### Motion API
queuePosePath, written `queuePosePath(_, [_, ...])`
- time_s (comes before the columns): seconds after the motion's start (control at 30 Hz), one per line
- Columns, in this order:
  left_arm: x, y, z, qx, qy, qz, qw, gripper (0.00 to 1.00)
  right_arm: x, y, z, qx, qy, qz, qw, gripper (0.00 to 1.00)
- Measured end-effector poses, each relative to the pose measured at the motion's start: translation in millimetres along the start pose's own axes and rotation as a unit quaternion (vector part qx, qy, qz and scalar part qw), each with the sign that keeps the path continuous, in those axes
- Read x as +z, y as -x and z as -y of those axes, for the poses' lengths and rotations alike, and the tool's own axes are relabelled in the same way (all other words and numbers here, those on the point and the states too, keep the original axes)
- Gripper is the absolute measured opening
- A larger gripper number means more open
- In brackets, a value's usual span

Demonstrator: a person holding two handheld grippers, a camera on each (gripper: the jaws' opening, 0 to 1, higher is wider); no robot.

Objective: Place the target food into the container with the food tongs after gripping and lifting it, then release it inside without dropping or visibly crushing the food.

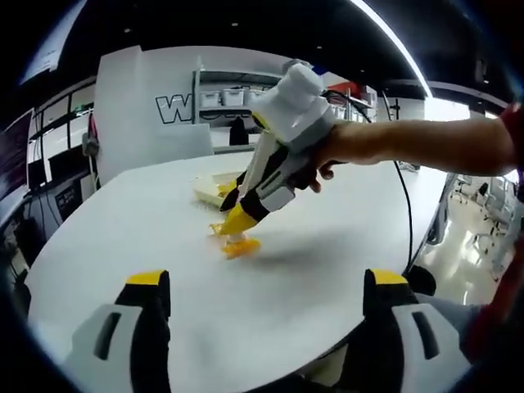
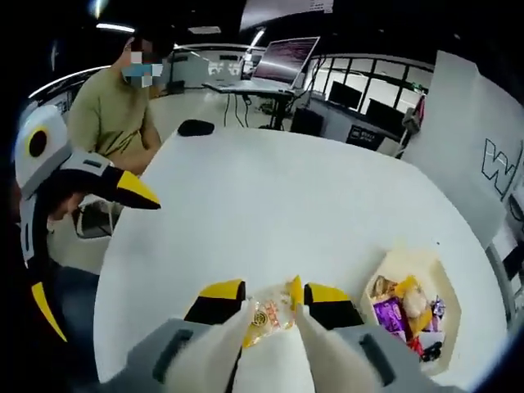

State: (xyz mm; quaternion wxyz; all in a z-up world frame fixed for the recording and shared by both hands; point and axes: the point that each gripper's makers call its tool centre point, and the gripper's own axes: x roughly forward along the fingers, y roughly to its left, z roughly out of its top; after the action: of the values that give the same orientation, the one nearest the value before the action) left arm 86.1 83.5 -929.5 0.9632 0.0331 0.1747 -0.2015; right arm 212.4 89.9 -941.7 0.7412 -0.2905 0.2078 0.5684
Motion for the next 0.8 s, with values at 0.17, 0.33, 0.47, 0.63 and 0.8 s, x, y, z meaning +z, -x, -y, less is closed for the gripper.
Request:
queuePosePath(0.17, [1.5, -0.7, 5.5, -0.005, -0.002, 0.002, 1.0, 0.96, 18.4, 8.2, 1.6, 0.0, -0.075, 0.052, 0.9959, 0.23])
queuePosePath(0.33, [1.2, 0.4, 7.6, -0.005, -0.008, -0.001, 1.0, 0.96, 26.6, -1.1, -26.7, 0.051, -0.145, 0.066, 0.9858, 0.23])
queuePosePath(0.47, [2.0, 3.9, 6.1, -0.004, -0.005, 0.001, 1.0, 0.96, 11.8, -8.5, -38.5, 0.053, -0.122, 0.044, 0.9902, 0.23])
queuePosePath(0.63, [3.3, 2.7, -1.2, 0.0, -0.004, -0.002, 1.0, 0.95, 7.5, 2.8, -36.8, 0.063, -0.128, 0.036, 0.9891, 0.23])
queuePosePath(0.8, [15.6, 0.2, 2.4, -0.007, -0.005, 0.014, 0.9999, 0.94, 8.1, 23.2, -13.3, 0.026, -0.115, 0.052, 0.9917, 0.23])
